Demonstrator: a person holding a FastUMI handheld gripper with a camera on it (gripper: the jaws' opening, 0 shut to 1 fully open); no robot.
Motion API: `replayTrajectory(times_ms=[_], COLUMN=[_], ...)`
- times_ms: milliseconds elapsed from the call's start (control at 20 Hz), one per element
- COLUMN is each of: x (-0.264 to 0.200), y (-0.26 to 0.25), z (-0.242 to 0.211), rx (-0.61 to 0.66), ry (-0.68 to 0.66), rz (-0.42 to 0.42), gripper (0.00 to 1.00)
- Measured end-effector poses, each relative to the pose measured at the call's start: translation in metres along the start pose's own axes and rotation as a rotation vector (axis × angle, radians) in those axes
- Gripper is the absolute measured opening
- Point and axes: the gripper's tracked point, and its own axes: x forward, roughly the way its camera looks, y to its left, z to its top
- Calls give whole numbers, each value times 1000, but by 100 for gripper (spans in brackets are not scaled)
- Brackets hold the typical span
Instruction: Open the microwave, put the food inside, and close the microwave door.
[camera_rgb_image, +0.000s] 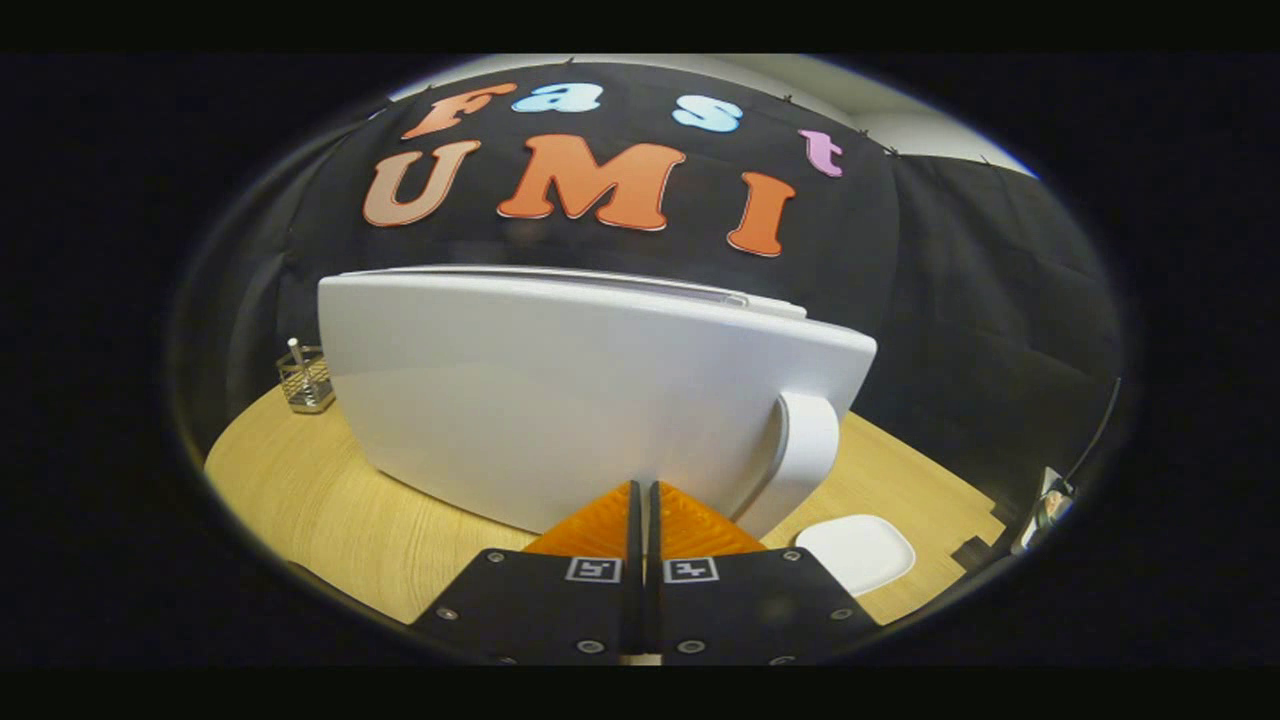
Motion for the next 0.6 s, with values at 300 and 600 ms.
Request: replayTrajectory(times_ms=[300, 600], x=[66, 94], y=[4, 15], z=[24, 31], rx=[4, -124], ry=[-11, -33], rz=[136, 215], gripper=[1, 1])
